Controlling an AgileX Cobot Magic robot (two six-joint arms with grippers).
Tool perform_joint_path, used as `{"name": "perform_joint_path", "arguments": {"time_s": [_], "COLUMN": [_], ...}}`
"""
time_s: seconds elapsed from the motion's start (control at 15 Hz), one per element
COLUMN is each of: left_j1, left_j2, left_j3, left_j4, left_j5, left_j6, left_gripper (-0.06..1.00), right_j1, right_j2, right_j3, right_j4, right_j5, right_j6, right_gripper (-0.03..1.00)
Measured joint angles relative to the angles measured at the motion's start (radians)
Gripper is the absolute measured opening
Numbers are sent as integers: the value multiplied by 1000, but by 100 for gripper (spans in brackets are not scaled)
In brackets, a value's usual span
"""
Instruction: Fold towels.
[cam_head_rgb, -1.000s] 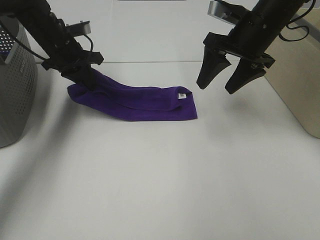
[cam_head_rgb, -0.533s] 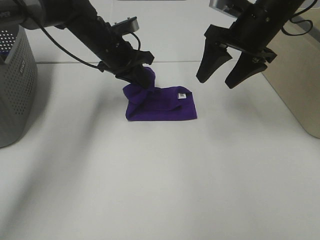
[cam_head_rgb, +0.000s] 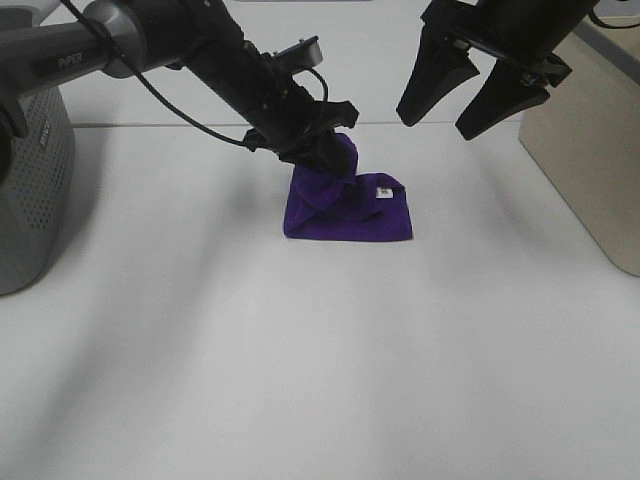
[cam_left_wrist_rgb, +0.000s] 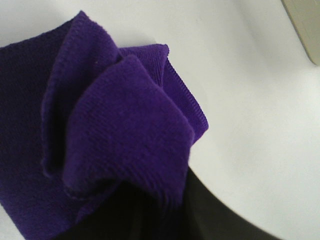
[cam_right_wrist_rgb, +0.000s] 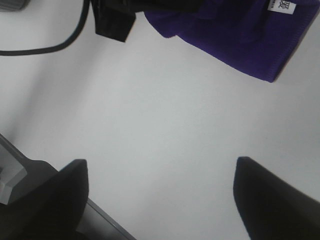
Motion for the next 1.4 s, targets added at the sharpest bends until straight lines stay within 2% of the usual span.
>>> {"name": "perform_joint_path", "arguments": {"time_s": [0.13,0.2,0.27,0.33,0.47,0.87,1.0,1.07,1.13,1.2,1.27,1.4], "left_j1": [-17,-21,-28,-32,-34,26,64,82,82,82,82,87], "left_j2": [0,0,0,0,0,-24,-63,-125,-137,-166,-189,-236], "left_j3": [0,-2,-2,-2,-2,-15,-54,-111,-124,-148,-165,-168], "left_j4": [-18,-50,-125,-175,-225,-209,-131,79,145,267,350,446], "left_j5": [22,22,5,-10,-13,4,57,132,148,177,182,187], "left_j6": [0,0,8,23,42,48,15,-86,-110,-169,-217,-265], "left_gripper": [18,26,51,58,62,63,65,69,72,74,75,76], "right_j1": [0,0,0,0,0,0,0,0,0,0,0,0], "right_j2": [-4,-4,-4,-7,-17,-42,-42,-42,-42,-42,-42,-46], "right_j3": [0,0,0,0,0,0,0,0,0,0,0,0], "right_j4": [15,19,41,48,52,38,27,25,25,19,17,10], "right_j5": [0,0,0,0,0,1,1,1,1,1,1,1], "right_j6": [0,0,0,0,0,-1,-1,3,8,22,33,44], "right_gripper": [79,79,78,78,78,78,78,78,78,78,78,78]}}
